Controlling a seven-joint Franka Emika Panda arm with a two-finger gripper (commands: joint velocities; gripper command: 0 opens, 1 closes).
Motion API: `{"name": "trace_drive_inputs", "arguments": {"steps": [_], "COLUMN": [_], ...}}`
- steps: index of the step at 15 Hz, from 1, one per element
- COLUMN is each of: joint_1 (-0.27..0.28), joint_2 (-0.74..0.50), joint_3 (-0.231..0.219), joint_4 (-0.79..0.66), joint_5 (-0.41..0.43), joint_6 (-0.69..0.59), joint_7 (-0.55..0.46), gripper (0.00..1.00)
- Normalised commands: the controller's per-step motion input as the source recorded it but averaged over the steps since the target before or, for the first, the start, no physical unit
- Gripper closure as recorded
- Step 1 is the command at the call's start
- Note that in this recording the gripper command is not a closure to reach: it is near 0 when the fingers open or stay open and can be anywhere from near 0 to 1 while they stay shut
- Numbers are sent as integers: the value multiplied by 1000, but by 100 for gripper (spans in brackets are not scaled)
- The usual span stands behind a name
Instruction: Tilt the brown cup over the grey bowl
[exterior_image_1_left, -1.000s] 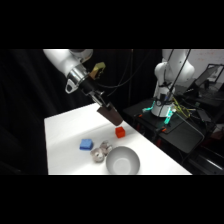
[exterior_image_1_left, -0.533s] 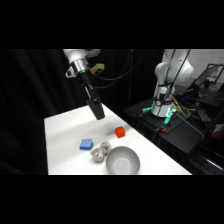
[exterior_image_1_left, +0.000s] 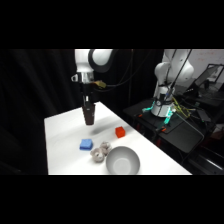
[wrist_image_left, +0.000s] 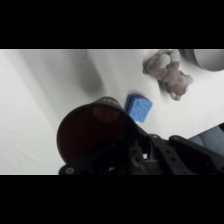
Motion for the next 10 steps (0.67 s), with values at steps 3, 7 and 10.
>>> {"name": "trace_drive_inputs", "arguments": {"steps": [3, 7, 10], "joint_1": [160, 134, 116], "joint_2": [-30, 30, 98], "joint_3": [-23, -55, -86], "joint_4": [-225, -114, -73], "joint_5": [-434, -376, -273], "joint_6": [336, 221, 257], "joint_7": [587, 453, 331], "gripper": [20, 20, 20]}}
